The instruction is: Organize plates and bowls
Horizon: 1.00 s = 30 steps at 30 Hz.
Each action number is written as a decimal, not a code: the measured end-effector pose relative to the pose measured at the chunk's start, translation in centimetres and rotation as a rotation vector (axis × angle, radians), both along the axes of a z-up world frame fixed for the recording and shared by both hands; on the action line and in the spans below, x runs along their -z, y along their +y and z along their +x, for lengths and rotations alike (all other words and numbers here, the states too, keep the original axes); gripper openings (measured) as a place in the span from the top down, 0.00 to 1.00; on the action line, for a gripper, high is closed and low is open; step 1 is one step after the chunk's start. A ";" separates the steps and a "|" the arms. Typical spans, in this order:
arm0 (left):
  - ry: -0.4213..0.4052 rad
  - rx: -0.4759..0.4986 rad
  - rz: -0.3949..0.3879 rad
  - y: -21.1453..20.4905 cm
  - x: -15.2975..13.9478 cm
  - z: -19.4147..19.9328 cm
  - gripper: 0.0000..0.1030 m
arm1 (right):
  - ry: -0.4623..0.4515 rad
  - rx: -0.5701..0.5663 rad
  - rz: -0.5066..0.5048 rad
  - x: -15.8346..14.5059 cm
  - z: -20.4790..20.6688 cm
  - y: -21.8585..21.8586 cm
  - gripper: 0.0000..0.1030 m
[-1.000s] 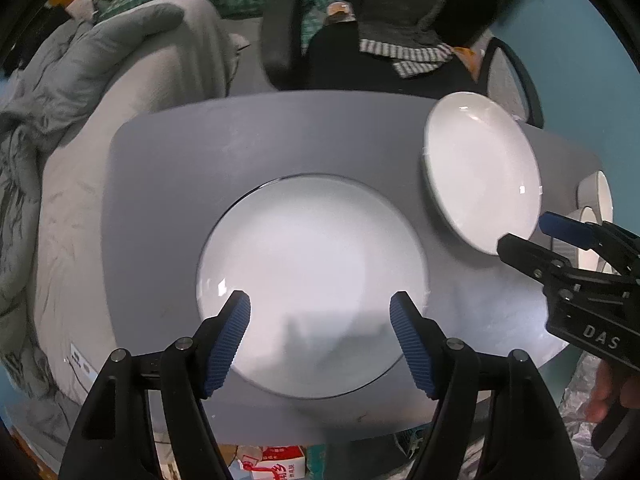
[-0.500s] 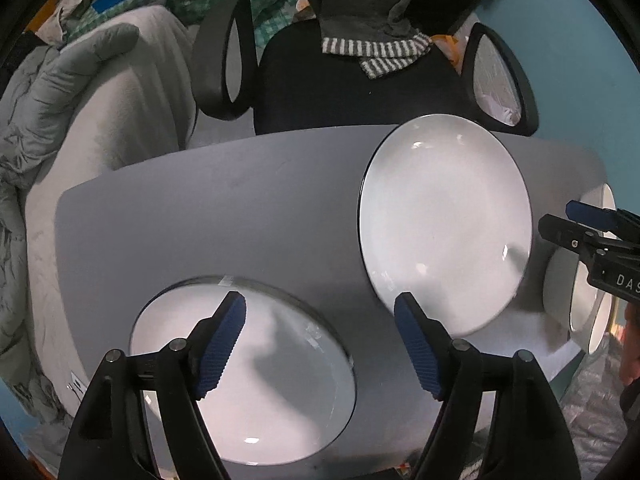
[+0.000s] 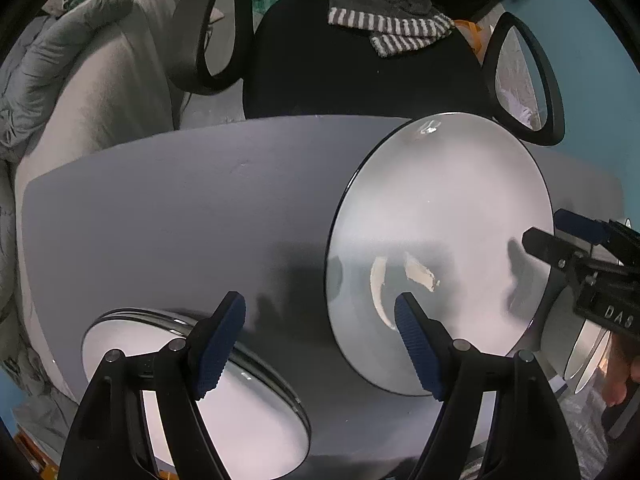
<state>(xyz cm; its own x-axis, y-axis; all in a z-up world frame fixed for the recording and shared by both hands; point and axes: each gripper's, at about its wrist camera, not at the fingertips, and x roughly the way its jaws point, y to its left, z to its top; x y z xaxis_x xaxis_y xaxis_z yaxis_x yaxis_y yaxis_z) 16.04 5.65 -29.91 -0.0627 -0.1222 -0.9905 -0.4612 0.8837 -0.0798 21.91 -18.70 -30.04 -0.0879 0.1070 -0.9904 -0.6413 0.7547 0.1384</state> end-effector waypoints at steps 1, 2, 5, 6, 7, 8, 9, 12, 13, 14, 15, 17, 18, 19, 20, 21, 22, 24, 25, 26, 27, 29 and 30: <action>0.005 0.000 -0.002 -0.1 0.2 0.1 0.24 | 0.004 -0.006 -0.004 0.2 -0.1 0.1 0.35; 0.006 -0.003 -0.006 -0.1 0.4 0.1 0.24 | 0.008 -0.008 -0.005 0.4 -0.2 0.1 0.35; 0.005 -0.030 -0.032 0.0 0.8 -0.1 0.24 | 0.023 -0.007 -0.004 0.8 -0.5 0.0 0.35; 0.003 -0.043 -0.043 0.1 0.9 -0.2 0.24 | 0.029 -0.005 -0.002 0.9 -0.5 0.0 0.35; 0.003 -0.053 -0.050 0.2 1.0 -0.3 0.28 | 0.038 -0.003 -0.002 1.1 -0.6 -0.1 0.35; 0.003 -0.060 -0.060 0.3 1.2 -0.3 0.31 | 0.044 -0.004 -0.003 1.2 -0.7 -0.1 0.36; 0.005 -0.063 -0.067 0.3 1.3 -0.3 0.37 | 0.048 -0.005 -0.002 1.3 -0.8 -0.1 0.40; 0.007 -0.058 -0.073 0.1 1.7 -0.4 0.47 | 0.059 -0.010 -0.003 1.5 -1.2 -0.1 0.50; 0.005 -0.057 -0.075 0.0 1.8 -0.4 0.47 | 0.061 -0.011 -0.005 1.6 -1.3 0.0 0.51; -0.002 -0.061 -0.075 0.0 1.8 -0.3 0.47 | 0.059 -0.011 -0.007 1.6 -1.3 0.1 0.53; -0.007 -0.065 -0.070 0.0 1.8 -0.2 0.48 | 0.054 -0.012 -0.007 1.6 -1.4 0.1 0.57; -0.015 -0.068 -0.068 0.0 1.7 -0.1 0.48 | 0.056 -0.009 -0.004 1.6 -1.4 0.2 0.59; -0.018 -0.068 -0.066 -0.1 1.7 0.0 0.49 | 0.056 -0.006 -0.004 1.6 -1.4 0.3 0.63; -0.022 -0.065 -0.069 -0.2 1.7 0.1 0.54 | 0.056 -0.003 -0.005 1.6 -1.4 0.3 0.66; -0.026 -0.063 -0.078 -0.3 1.6 0.2 0.57 | 0.061 -0.001 0.000 1.6 -1.4 0.4 0.75; -0.028 -0.060 -0.090 -0.4 1.6 0.3 0.64 | 0.067 -0.002 0.006 1.6 -1.4 0.5 0.74; -0.027 -0.049 -0.092 -0.8 1.5 0.5 0.65 | 0.063 -0.003 0.000 1.6 -1.5 0.6 0.74; -0.023 -0.034 -0.058 -1.1 1.4 0.7 0.64 | 0.049 -0.010 -0.003 1.5 -1.7 0.7 0.75; -0.026 -0.035 -0.057 -1.1 1.4 0.7 0.64 | 0.045 -0.009 -0.001 1.5 -1.7 0.6 0.75; -0.029 -0.037 -0.059 -1.1 1.4 0.7 0.64 | 0.044 -0.004 0.001 1.5 -1.7 0.6 0.76; -0.032 -0.040 -0.059 -1.1 1.3 0.6 0.65 | 0.044 0.005 0.005 1.5 -1.6 0.5 0.77; -0.035 -0.039 -0.054 -1.1 1.2 0.5 0.67 | 0.052 0.025 0.015 1.5 -1.4 0.1 0.79; -0.036 -0.039 -0.050 -1.0 1.1 0.5 0.69 | 0.055 0.029 0.018 1.5 -1.3 0.1 0.80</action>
